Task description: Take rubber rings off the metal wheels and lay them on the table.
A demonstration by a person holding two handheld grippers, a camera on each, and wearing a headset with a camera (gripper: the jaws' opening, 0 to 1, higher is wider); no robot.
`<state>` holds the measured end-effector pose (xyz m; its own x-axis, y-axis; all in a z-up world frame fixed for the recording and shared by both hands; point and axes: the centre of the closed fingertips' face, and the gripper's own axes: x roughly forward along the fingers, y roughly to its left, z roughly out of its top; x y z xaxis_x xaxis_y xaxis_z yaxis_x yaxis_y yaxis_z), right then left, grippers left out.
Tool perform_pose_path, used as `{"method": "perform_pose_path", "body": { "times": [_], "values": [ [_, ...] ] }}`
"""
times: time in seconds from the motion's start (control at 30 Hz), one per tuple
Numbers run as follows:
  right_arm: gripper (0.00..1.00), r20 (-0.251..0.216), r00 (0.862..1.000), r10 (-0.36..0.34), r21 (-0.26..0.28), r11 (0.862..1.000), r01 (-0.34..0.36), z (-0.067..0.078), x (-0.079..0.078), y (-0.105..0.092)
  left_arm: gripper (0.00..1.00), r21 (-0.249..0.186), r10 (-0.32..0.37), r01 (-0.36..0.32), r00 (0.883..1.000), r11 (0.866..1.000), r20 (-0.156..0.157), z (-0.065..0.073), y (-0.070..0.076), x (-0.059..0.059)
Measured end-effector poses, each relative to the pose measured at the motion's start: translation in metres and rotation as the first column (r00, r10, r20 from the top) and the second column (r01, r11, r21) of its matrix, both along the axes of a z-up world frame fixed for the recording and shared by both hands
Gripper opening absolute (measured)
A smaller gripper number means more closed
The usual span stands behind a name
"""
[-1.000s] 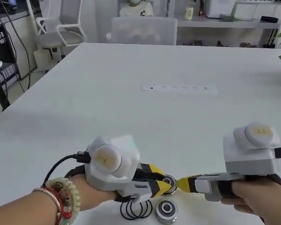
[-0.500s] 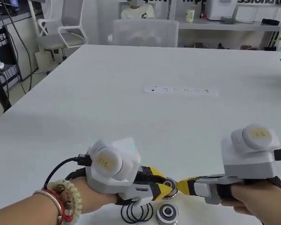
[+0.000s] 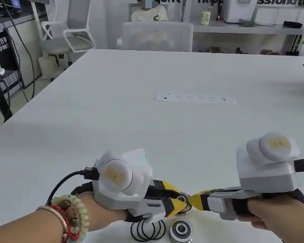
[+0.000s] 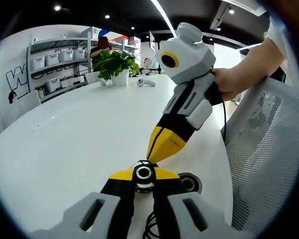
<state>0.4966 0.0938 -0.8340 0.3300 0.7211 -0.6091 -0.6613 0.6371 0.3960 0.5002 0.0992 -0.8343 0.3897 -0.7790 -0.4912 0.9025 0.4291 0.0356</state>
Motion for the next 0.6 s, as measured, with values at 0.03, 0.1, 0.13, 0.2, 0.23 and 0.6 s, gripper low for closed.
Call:
{"method": "perform_pose_path", "body": {
  "times": [0.03, 0.1, 0.13, 0.2, 0.23, 0.6],
  "values": [
    [0.0, -0.001, 1.0, -0.001, 0.001, 1.0, 0.001, 0.0002, 0.0, 0.0, 0.08, 0.0, 0.0, 0.0, 1.0, 1.0, 0.0, 0.0, -0.0002, -0.0001],
    [0.0, 0.0, 1.0, 0.001, 0.001, 1.0, -0.001, 0.0003, 0.0001, 0.0002, 0.08, 0.002, -0.001, 0.001, 1.0, 1.0, 0.002, 0.0, -0.0003, -0.0002],
    [0.0, 0.0, 1.0, 0.001, 0.001, 1.0, -0.001, 0.0004, 0.0001, 0.0003, 0.08, 0.002, -0.002, 0.002, 1.0, 1.0, 0.002, 0.0, -0.0004, -0.0002],
    [0.0, 0.0, 1.0, 0.002, 0.001, 1.0, -0.002, 0.0005, 0.0002, 0.0007, 0.08, 0.002, -0.002, 0.002, 1.0, 1.0, 0.002, -0.0001, -0.0005, -0.0001],
    [0.0, 0.0, 1.0, 0.002, 0.002, 1.0, -0.002, 0.0007, 0.0002, 0.0009, 0.08, 0.002, -0.002, 0.002, 1.0, 1.0, 0.002, -0.0002, -0.0004, 0.0],
    [0.0, 0.001, 1.0, 0.016, 0.021, 1.0, -0.016, 0.0037, -0.0019, 0.0066, 0.08, -0.003, -0.002, 0.002, 1.0, 1.0, 0.002, -0.0005, -0.001, 0.0001]
  ]
}}
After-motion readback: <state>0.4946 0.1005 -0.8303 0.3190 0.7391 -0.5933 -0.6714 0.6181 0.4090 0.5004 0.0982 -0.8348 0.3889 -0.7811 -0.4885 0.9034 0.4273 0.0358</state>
